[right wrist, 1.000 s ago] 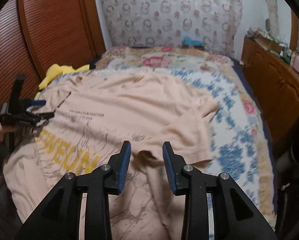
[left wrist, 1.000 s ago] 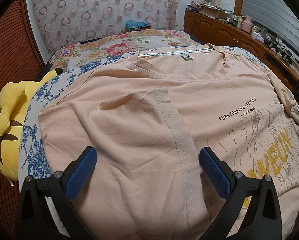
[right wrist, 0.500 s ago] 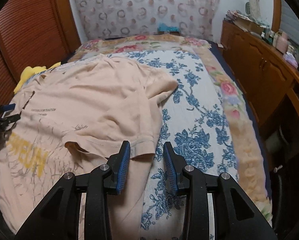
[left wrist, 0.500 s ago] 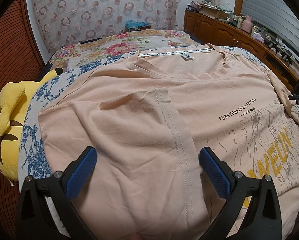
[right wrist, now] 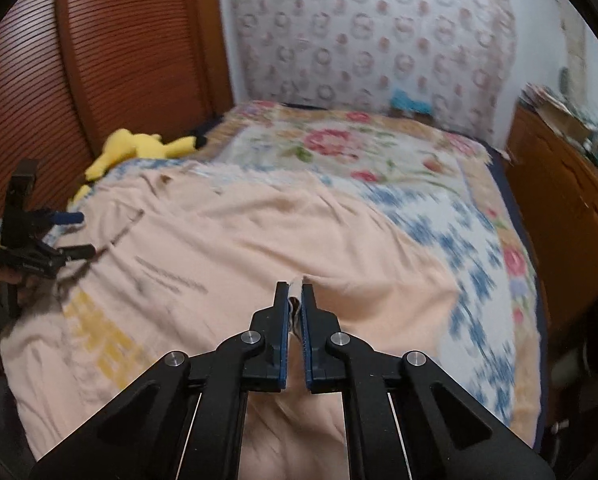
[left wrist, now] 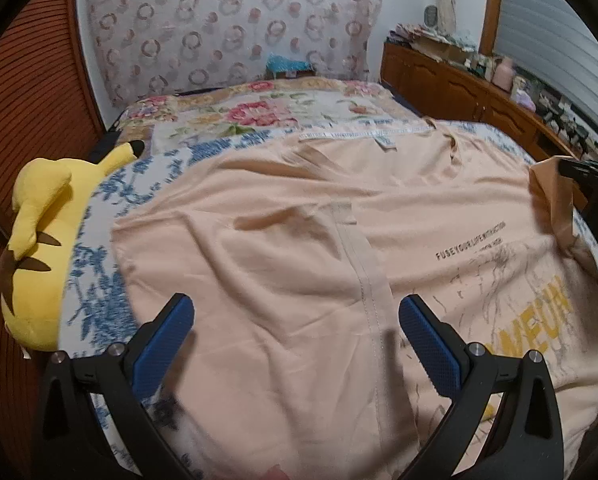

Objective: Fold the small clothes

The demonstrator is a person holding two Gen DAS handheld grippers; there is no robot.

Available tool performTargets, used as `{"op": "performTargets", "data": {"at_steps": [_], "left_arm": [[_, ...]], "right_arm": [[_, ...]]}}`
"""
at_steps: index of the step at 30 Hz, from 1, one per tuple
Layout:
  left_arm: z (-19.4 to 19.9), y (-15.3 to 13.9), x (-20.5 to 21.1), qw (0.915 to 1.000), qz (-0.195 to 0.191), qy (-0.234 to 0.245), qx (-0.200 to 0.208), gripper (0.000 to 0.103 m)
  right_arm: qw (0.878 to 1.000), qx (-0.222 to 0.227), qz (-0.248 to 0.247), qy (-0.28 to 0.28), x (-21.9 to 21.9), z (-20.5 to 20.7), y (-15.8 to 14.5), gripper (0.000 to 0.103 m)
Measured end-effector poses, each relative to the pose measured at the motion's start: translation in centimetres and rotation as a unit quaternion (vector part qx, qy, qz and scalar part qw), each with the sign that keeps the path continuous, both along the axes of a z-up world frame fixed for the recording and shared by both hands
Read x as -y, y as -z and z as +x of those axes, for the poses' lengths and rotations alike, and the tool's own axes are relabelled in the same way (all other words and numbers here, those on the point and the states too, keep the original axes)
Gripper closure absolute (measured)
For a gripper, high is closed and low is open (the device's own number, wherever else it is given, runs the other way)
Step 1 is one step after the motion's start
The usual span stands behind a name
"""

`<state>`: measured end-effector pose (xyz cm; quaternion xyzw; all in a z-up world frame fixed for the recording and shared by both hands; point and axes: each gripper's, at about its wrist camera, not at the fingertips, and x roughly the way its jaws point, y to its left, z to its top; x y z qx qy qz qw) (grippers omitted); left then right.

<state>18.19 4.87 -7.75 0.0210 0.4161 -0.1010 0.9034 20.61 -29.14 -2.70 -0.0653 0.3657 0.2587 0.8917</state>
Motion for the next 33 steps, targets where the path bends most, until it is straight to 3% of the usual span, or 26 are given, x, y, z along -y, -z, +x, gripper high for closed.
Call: {"op": "performTargets", "data": {"at_steps": [5, 7, 8, 9, 23, 33], "left_arm": [[-1.1, -1.2, -0.5, 0.9999, -0.006, -0.006, 0.013, 0.0], [-1.4, -1.5, -0.4, 0.9998, -0.006, -0.005, 0.017, 0.0], [-1.5, -1.5, -0.3, 0.9998, -0.007, -0.005, 0.018, 0.0], [-1.7, -1.6, -0.1, 0.9998, -0.008, -0.004, 0.019, 0.0], [-5.8, -2.1, 1.0, 0.9985, -0.024, 0.001, 0.049, 0.0], [-9.5, -0.8, 1.2, 0.9986, -0.018, -0.003, 0.049, 0.0]], "right_arm": [[0.999, 0.0, 0.028, -0.033, -3.1, 1.8, -0.6, 0.1], [0.999, 0.001, 0.026, -0.029, -3.5, 2.0, -0.7, 0.086], [0.999, -0.001, 0.022, -0.026, -3.6, 2.1, -0.7, 0.071], [0.999, -0.002, 0.021, -0.027, -3.6, 2.0, -0.7, 0.068], [0.998, -0.028, -0.02, 0.052, 4.2, -4.8, 2.9, 0.067], [0.997, -0.026, -0.035, 0.065, 5.4, -8.0, 4.7, 0.068]]}}
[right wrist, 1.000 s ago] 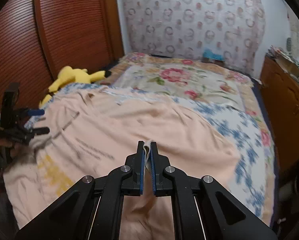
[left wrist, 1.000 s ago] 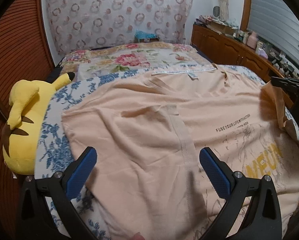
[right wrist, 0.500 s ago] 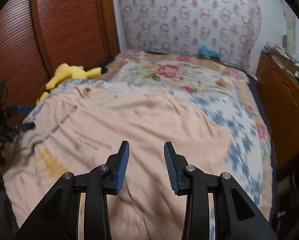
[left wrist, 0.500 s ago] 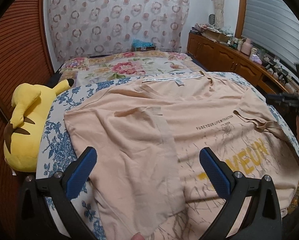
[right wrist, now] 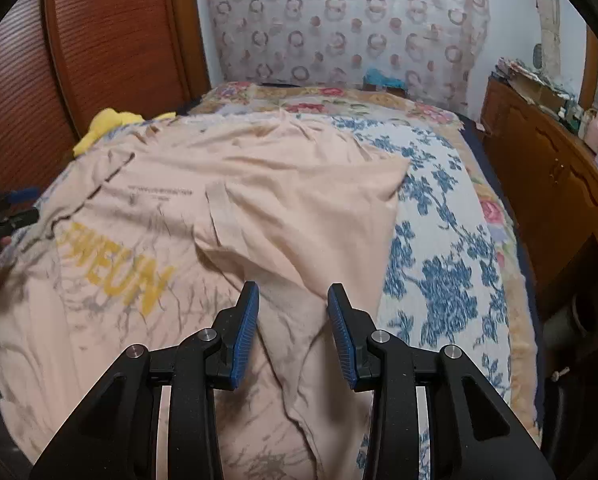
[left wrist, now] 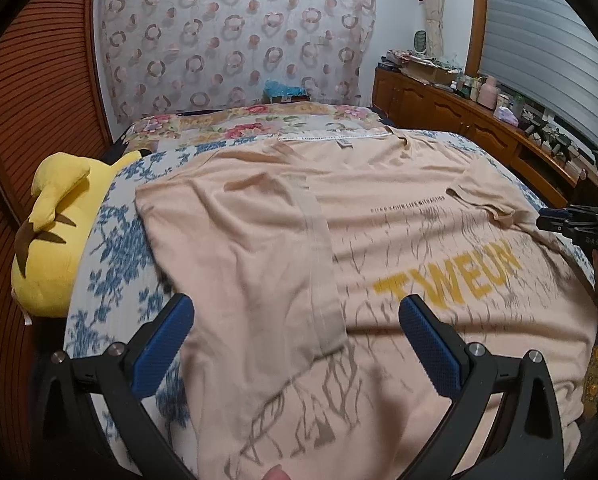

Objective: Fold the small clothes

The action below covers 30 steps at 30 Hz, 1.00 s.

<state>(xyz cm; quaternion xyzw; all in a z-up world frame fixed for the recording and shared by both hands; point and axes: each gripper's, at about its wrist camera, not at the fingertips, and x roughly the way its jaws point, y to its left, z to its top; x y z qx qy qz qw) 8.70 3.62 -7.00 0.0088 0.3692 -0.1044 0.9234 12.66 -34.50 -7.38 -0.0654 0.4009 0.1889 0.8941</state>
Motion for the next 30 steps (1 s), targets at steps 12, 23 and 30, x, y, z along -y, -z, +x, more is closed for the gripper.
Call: {"op": "performTargets", "data": {"at_steps": [12, 23, 30], "left_arm": [[-2.3, 0.6, -0.9, 1.0, -0.001, -0.01, -0.002, 0.0], [-3.2, 0.2, -1.2, 0.9999, -0.007, -0.012, 0.006, 0.0], [-3.1, -0.2, -1.7, 0.9997, -0.011, -0.02, 0.011, 0.0]], "right_arm": [[1.0, -0.007, 0.002, 0.001, 0.1, -0.4, 0.7, 0.073], [0.998, -0.012, 0.015, -0.055, -2.4, -3.4, 0.4, 0.086], [0.999, 0.012, 0.006, -0.049, -2.6, -5.2, -0.6, 0.085]]}}
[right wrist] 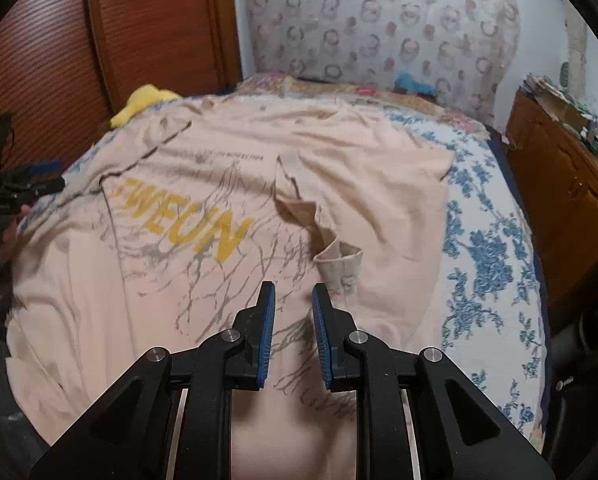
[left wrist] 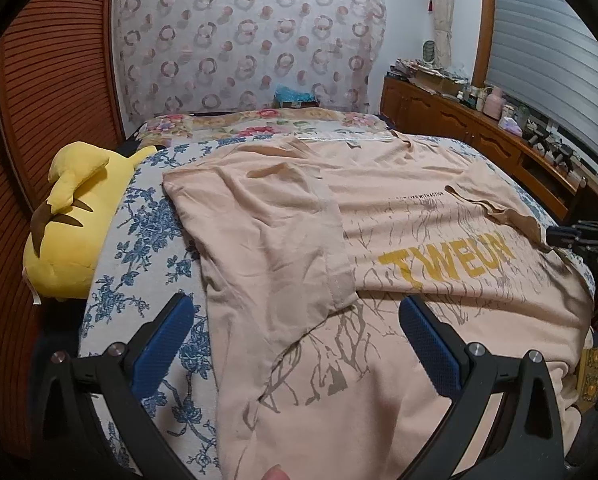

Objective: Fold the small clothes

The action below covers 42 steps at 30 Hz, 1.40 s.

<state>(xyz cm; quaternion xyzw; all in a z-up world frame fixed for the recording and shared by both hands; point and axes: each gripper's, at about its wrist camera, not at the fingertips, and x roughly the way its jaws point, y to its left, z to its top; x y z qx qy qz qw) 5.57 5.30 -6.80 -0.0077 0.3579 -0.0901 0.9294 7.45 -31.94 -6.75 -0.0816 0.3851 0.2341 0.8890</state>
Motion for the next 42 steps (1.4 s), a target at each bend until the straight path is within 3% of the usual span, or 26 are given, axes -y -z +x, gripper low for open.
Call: {"op": "performTargets", "data": {"at_steps": [4, 10, 12, 16, 22, 23, 25, 27, 29, 32, 38, 42], "left_arm": [[0.1, 0.0, 0.2, 1.0, 0.0, 0.002, -0.001, 0.0], [0.3, 0.4, 0.7, 0.9999, 0.004, 0.008, -0.007, 0.0], [0.2, 0.3, 0.6, 0.9999, 0.004, 0.008, -0.006, 0.0], [0.4, 0.3, 0.5, 1.0, 0.002, 0.004, -0.004, 0.0], [1.5, 0.0, -0.5, 1.0, 0.003, 0.0, -0.003, 0.0], [1.9, -0.2, -0.6, 1.0, 0.005, 0.0, -0.003, 0.0], [2.8, -0.5, -1.2, 0.9999, 0.011, -0.001, -0.002, 0.0], [4.1, -0.8, -1.9, 0.9998, 0.018, -0.005, -0.003, 0.0], [5.5, -0.8, -2.7, 0.9997, 0.022, -0.009, -0.006, 0.0], [7.6, -0.8, -4.0, 0.9995, 0.024, -0.015, -0.012, 0.001], [11.8, 0.0, -6.4, 0.9992, 0.012, -0.02, -0.033, 0.021], [14.2, 0.8, -7.9, 0.9982, 0.005, -0.032, -0.05, 0.026]], "right_arm": [[0.999, 0.014, 0.0, 0.03, 0.8, 1.4, -0.6, 0.081], [0.999, -0.017, -0.014, 0.023, -0.2, 3.4, 1.5, 0.081], [1.0, -0.021, -0.013, 0.005, -0.7, 3.1, 1.7, 0.097], [0.999, -0.013, -0.008, -0.042, -1.6, 1.2, 0.9, 0.099], [0.999, -0.017, -0.007, -0.048, -0.8, 0.2, 0.3, 0.099], [0.999, -0.012, -0.006, -0.046, -0.6, 0.3, 0.1, 0.096], [0.999, -0.002, -0.007, -0.04, -0.4, 0.6, -0.5, 0.08], [0.999, 0.012, -0.012, -0.031, -0.1, 1.4, -1.2, 0.058], [0.999, 0.025, -0.013, -0.022, 0.3, 2.8, -1.7, 0.048], [0.999, 0.023, -0.022, -0.003, 1.3, 6.0, -1.4, 0.046], [0.999, -0.001, -0.03, 0.031, 3.3, 12.0, 0.3, 0.046], [0.998, -0.017, -0.03, 0.05, 4.4, 15.3, 1.3, 0.046]]}}
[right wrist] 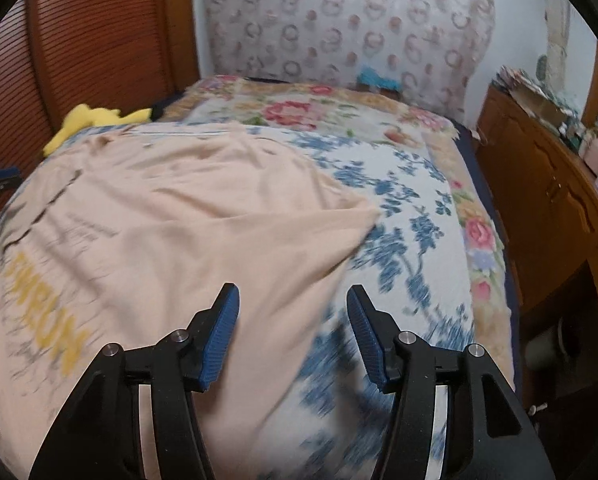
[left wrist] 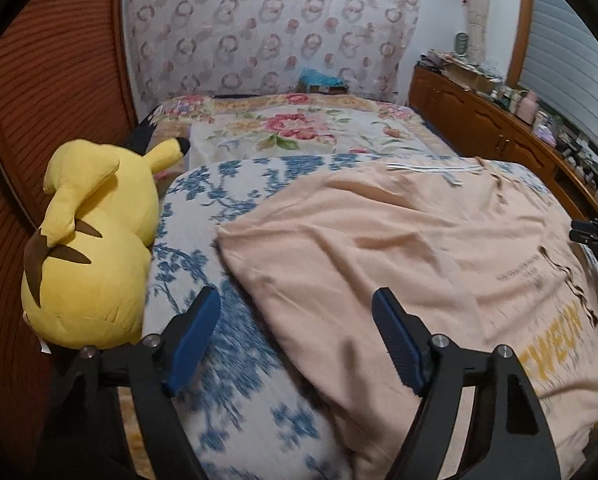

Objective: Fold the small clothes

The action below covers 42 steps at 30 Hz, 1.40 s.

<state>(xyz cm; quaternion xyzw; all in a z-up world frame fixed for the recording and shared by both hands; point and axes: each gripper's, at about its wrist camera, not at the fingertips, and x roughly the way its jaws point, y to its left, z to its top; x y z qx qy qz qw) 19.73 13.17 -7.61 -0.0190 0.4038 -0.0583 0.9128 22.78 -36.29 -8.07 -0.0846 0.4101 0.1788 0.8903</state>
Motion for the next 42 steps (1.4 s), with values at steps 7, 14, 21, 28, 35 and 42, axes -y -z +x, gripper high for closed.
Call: {"op": "performTargets", "data": {"at_steps": [7, 14, 21, 28, 35, 42], "left_arm": [[2.9, 1.8, -1.7, 0.9994, -0.003, -0.018, -0.029, 0.029], [4.5, 2.1, -1.9, 0.9994, 0.0, -0.017, -0.03, 0.047], [4.6, 2.0, -0.9, 0.9997, 0.008, -0.001, -0.024, 0.078], [5.6, 0.8, 0.0, 0.9995, 0.017, 0.012, -0.026, 0.098], [7.4, -4.1, 0.5, 0.9988, 0.038, 0.006, 0.03, 0.099], [9.3, -11.3, 0.5, 0.9935, 0.051, 0.002, 0.102, 0.099]], "right_arm": [[1.0, -0.019, 0.004, 0.007, 0.8, 4.0, 1.0, 0.046], [1.0, -0.012, 0.009, -0.005, 0.6, 5.9, 1.0, 0.045], [0.999, -0.014, 0.015, -0.04, -0.9, 5.8, 0.9, 0.07], [0.998, -0.01, 0.02, -0.065, -2.2, 5.2, 0.5, 0.098], [0.997, 0.061, 0.015, -0.037, -2.1, 5.5, -4.7, 0.099], [0.993, 0.115, 0.006, -0.006, -1.7, 7.1, -10.6, 0.099]]}}
